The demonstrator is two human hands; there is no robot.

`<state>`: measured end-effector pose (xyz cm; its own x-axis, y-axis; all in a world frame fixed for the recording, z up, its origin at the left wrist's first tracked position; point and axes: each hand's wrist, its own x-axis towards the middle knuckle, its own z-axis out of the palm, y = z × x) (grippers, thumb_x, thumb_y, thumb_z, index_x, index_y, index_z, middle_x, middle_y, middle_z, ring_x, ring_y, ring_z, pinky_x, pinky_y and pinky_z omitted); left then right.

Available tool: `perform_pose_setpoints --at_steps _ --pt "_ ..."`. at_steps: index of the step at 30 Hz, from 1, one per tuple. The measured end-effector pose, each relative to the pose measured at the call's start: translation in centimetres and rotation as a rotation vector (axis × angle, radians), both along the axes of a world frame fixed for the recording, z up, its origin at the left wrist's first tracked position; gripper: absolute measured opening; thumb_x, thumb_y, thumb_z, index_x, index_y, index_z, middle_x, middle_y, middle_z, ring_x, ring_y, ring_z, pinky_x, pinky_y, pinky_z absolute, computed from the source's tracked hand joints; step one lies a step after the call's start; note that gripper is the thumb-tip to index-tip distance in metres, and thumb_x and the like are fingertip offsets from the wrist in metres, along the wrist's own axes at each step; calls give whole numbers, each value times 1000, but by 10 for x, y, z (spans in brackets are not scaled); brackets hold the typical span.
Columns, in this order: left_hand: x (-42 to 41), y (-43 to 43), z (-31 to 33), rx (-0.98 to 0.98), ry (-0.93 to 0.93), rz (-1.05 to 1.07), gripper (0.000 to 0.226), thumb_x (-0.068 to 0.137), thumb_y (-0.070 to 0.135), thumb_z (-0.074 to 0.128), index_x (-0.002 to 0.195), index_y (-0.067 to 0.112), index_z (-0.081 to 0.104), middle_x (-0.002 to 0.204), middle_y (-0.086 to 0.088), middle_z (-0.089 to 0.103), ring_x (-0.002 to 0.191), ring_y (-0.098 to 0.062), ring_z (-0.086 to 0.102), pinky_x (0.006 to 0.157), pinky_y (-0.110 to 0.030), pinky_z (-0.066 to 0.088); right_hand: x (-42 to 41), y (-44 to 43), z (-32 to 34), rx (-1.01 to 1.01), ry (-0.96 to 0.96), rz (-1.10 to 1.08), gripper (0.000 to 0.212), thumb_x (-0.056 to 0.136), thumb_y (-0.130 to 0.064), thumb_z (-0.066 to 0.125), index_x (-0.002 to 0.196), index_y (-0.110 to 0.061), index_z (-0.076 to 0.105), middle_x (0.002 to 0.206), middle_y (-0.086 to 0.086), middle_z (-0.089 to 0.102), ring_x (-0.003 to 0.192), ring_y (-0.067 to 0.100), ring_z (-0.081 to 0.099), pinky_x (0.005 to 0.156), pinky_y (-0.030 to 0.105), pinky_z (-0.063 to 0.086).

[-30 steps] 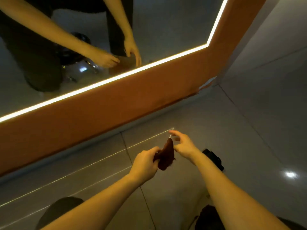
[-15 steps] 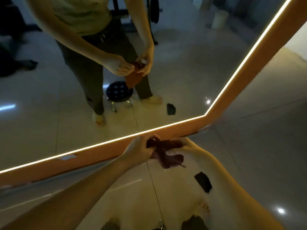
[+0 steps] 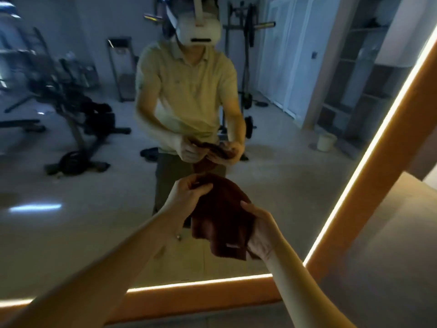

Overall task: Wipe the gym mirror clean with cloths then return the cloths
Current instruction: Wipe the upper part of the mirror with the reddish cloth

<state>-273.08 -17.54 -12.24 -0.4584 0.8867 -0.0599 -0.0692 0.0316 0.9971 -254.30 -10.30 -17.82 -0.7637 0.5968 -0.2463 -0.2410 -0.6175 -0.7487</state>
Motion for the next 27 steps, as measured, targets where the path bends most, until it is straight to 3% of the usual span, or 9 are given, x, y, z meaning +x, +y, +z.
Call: perform_pose_setpoints --at_steps 6,12,15,18,20,22,24,25,27 --pt "-2 24 88 75 107 159 17 98 12 72 112 15 80 107 -5 81 101 -25 78 97 -43 60 -11 42 99 80 -70 6 51 90 -29 76 134 -8 63 124 23 72 109 44 72 78 57 62" --pt "-7 38 189 267 222 142 18 98 6 69 114 11 74 97 -5 78 73 -12 76 56 -21 56 -10 55 232 245 -102 -152 40 96 -33 68 131 -14 63 116 15 77 109 41 72 87 57 58" --pt "-14 32 239 386 374 148 24 99 6 68 123 10 66 88 -9 77 62 -17 68 47 -23 46 3 71 311 424 -59 -335 31 102 -32 58 128 -17 67 108 11 79 104 36 73 75 52 55" --pt "-33 24 282 513 528 237 21 100 7 66 117 20 68 90 -11 79 73 -27 73 55 -27 51 8 80 393 602 62 -679 19 99 -34 63 115 -25 68 105 5 78 97 31 74 77 55 59" --pt "-47 18 304 585 664 333 18 99 8 65 110 23 69 87 -7 79 81 -30 76 67 -38 58 -1 82 435 871 100 -949 6 99 -31 62 95 -28 64 89 -7 75 85 21 73 75 40 59" --pt "-66 16 327 604 950 489 16 99 17 64 103 32 69 79 5 77 72 -15 73 66 -35 60 -24 90 472 1273 43 -1200 19 104 -27 51 92 -26 65 82 -10 70 82 14 70 70 31 54" --pt "-83 12 345 643 1221 646 12 99 25 59 95 35 64 71 13 71 67 -6 68 54 -18 48 -49 105 489 1610 -168 -1340 31 109 -29 42 126 -16 65 120 2 70 113 20 66 98 37 51" --pt "-93 10 354 686 1333 720 9 99 30 55 95 36 60 73 17 66 66 -5 64 53 -15 43 -66 112 494 1723 -336 -1371 45 110 -36 39 145 -12 54 146 9 58 137 25 53 117 41 40" --pt "-115 11 374 747 1525 870 15 98 37 48 103 28 59 91 14 60 81 -4 52 71 -21 39 -99 117 493 1802 -600 -1408 72 108 -57 28 162 -9 30 170 14 25 159 27 20 131 45 11"
